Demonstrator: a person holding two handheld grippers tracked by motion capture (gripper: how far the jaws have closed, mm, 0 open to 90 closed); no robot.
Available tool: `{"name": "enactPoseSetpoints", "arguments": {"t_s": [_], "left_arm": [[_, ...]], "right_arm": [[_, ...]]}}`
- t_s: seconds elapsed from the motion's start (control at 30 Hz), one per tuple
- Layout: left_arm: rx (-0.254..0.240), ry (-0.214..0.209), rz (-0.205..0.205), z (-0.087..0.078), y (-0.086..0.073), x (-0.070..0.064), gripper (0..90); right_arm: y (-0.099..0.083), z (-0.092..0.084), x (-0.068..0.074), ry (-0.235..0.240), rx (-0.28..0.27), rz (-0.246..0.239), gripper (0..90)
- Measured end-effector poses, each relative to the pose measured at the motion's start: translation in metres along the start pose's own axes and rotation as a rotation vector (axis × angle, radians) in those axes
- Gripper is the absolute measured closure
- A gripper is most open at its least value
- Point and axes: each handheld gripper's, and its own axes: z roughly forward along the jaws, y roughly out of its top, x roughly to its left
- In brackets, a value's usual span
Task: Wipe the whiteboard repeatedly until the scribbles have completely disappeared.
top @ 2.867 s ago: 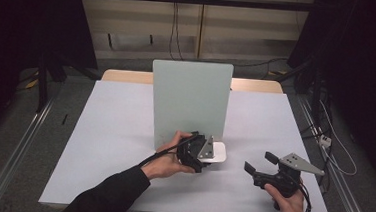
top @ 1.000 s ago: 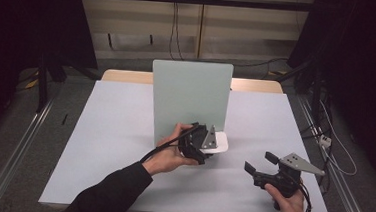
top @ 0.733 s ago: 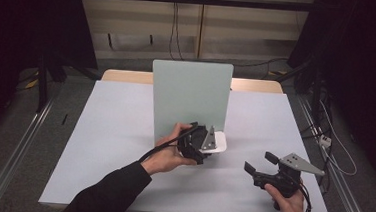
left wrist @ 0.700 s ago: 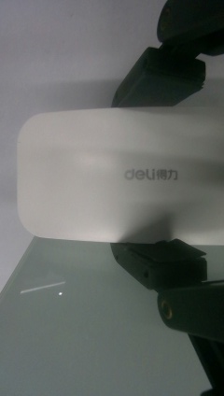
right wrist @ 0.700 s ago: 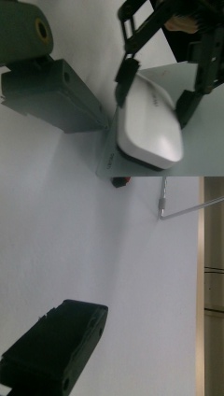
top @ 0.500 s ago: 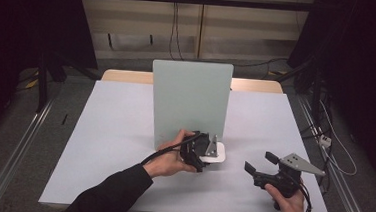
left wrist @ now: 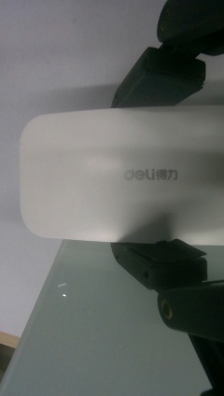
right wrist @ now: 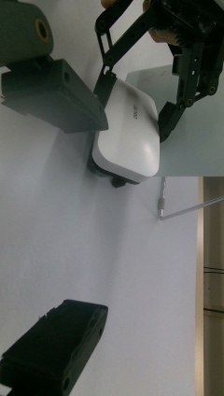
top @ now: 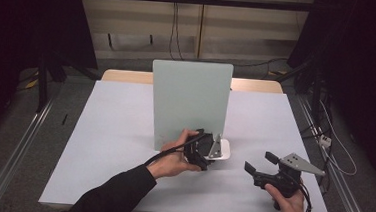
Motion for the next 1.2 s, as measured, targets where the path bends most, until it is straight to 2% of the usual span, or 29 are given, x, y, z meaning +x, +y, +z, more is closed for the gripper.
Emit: {"name": "enactPoseSetpoints", "arguments": {"t_s": [0.13,0.23,0.43,0.47,0.57,0.6,0.63,0.67,0.7,0.77,0.87,0.93,0.97,1.0,1.1,1.17,1.2], "left_arm": [[0.001,0.004,0.003,-0.003,-0.004,0.001,31.1],[0.005,0.007,0.002,-0.009,-0.014,0.001,31.1],[0.001,-0.024,-0.051,-0.021,-0.043,0.004,31.0],[-0.003,-0.019,-0.057,-0.023,-0.048,0.003,31.0],[0.006,0.014,-0.034,-0.031,-0.057,0.003,31.0],[0.002,0.041,-0.029,-0.035,-0.059,0.003,31.0],[-0.012,0.062,-0.037,-0.037,-0.061,0.002,31.0],[-0.042,0.079,-0.063,-0.038,-0.064,0.0,31.0],[-0.024,0.084,-0.039,-0.041,-0.065,0.002,31.0],[-0.03,0.106,-0.032,-0.046,-0.069,0.004,31.0],[-0.023,0.086,-0.031,-0.051,-0.08,0.005,31.0],[0.015,0.056,-0.019,-0.055,-0.089,0.006,31.0],[0.002,0.057,-0.041,-0.054,-0.092,0.004,31.0],[0.038,0.028,-0.017,-0.057,-0.097,0.006,31.1],[0.027,-0.011,-0.071,-0.055,-0.105,0.005,31.1],[0.018,-0.021,-0.109,-0.055,-0.108,0.004,31.1],[0.018,-0.029,-0.111,-0.055,-0.108,0.005,31.0]], "right_arm": [[0.0,0.0,0.0,0.001,0.0,0.001,9.4],[0.0,0.0,0.0,0.001,0.0,0.002,9.4],[0.0,0.0,0.0,-0.001,0.0,0.002,9.4],[0.0,0.0,0.0,-0.002,0.0,0.0,9.4],[0.0,0.0,0.0,-0.001,0.001,0.0,9.4],[0.0,0.0,0.0,-0.001,0.001,0.0,9.4],[0.0,0.001,0.0,-0.003,0.0,0.001,9.4],[0.0,0.001,0.0,-0.003,0.001,0.002,9.4],[0.0,0.001,0.0,-0.003,0.0,0.003,9.4],[0.0,0.001,0.0,-0.003,0.001,0.002,9.4],[0.0,0.0,0.0,-0.002,0.0,0.003,9.4],[0.0,0.0,0.0,-0.002,-0.001,0.005,9.4],[0.0,0.0,-0.001,-0.002,0.0,0.007,9.4],[0.0,0.0,0.0,-0.001,0.0,0.006,9.4],[0.0,0.001,0.0,-0.002,0.0,0.003,9.4],[0.0,0.001,0.0,-0.003,0.001,0.004,9.4],[0.0,0.001,0.0,-0.003,0.001,0.004,9.4]]}}
